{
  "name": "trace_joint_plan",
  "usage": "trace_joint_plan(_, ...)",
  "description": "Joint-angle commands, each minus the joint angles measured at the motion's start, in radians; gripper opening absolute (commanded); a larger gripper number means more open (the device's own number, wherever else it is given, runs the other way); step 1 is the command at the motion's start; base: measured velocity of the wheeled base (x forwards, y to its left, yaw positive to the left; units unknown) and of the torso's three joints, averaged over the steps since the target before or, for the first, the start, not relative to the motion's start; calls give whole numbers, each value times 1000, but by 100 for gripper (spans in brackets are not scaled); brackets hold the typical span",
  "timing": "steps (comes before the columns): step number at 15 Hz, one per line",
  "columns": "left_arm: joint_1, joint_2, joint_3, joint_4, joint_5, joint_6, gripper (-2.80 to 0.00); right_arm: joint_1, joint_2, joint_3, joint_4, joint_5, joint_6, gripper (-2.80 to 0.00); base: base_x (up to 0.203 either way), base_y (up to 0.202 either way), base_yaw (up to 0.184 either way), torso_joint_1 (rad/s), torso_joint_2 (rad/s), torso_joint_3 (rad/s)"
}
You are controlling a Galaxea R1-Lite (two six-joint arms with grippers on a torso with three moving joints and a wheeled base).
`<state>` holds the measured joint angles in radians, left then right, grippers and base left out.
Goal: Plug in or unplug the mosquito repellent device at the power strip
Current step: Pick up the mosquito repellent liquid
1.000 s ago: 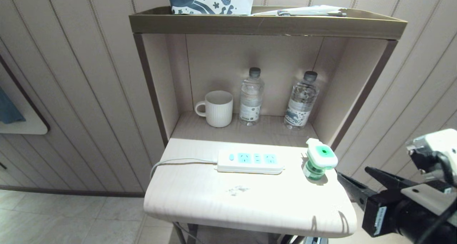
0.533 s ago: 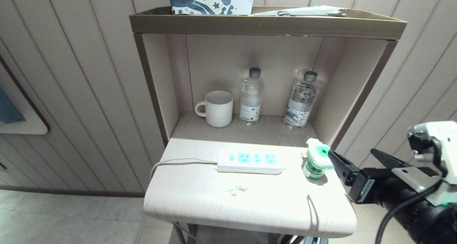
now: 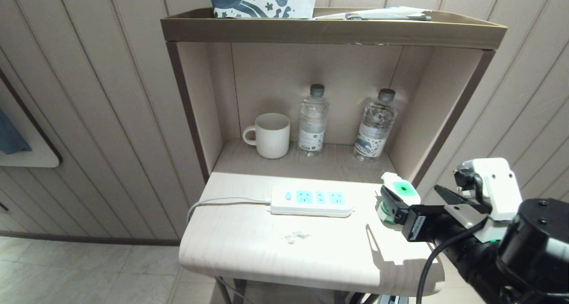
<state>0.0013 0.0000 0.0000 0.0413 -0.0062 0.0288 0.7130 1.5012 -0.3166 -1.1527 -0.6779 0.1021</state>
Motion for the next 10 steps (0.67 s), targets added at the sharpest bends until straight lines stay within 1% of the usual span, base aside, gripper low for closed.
trace_joint_plan(1, 0, 0, 0, 0, 0, 0, -280, -4, 48, 4, -24, -4, -1, 0, 0, 0, 0, 0, 0, 0)
trace_joint_plan(10, 0, 0, 0, 0, 0, 0, -280, -35, 54, 10, -27, -3, 4, 0, 0, 0, 0, 0, 0, 0)
